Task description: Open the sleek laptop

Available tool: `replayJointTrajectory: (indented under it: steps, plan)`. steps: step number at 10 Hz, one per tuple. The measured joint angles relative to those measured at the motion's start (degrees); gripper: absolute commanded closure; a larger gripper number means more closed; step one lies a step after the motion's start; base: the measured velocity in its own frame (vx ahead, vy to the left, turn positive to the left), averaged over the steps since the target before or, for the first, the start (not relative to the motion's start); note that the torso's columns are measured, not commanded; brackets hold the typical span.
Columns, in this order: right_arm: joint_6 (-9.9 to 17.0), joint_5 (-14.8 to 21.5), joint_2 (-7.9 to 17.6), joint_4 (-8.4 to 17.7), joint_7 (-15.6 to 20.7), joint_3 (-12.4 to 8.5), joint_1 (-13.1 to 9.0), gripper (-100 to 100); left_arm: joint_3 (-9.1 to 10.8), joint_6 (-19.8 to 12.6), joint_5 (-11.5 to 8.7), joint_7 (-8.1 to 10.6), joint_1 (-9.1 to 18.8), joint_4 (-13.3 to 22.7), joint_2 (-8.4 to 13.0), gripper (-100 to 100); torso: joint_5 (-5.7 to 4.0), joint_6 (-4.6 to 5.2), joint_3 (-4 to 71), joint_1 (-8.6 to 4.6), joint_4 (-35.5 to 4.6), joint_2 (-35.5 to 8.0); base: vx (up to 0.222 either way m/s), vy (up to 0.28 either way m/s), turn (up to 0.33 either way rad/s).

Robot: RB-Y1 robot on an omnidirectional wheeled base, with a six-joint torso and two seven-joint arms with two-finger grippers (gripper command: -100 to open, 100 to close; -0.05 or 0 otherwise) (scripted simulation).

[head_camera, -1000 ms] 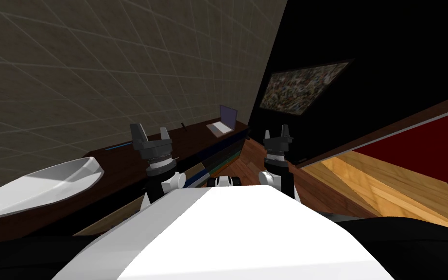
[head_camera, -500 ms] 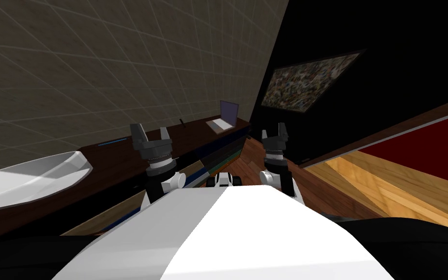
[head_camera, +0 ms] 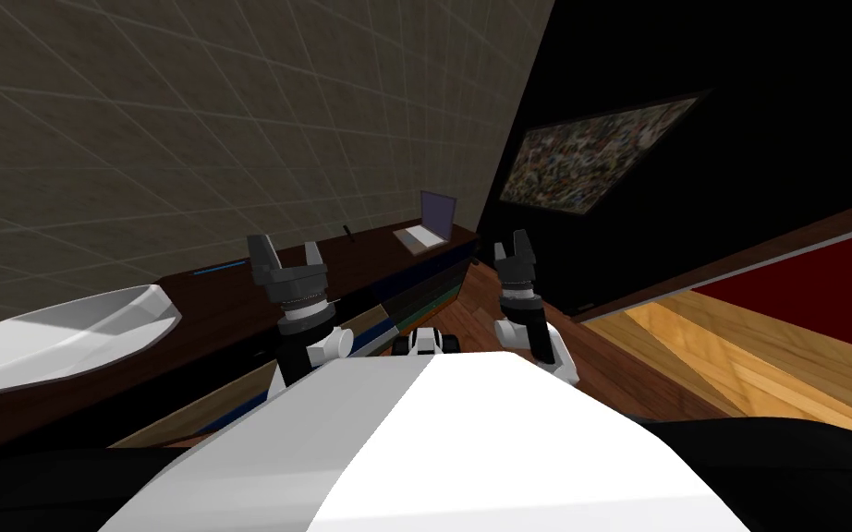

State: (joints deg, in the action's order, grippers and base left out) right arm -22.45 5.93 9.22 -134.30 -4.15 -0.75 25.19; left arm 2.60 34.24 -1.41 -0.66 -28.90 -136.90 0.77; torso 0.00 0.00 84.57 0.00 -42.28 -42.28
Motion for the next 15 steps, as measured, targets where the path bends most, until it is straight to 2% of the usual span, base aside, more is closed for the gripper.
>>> replayJointTrajectory:
  steps: [15]
  plan:
    - [-3.7, 24.89, 6.45, 4.46, 10.7, -1.57, -10.96, -100, 0.0, 0.0, 0.0, 0.0, 0.0, 0.0, 0.0, 0, 0.0, 0.01, -0.01, -0.01, 0.0, -0.01, 0.007, -0.006, 0.028]
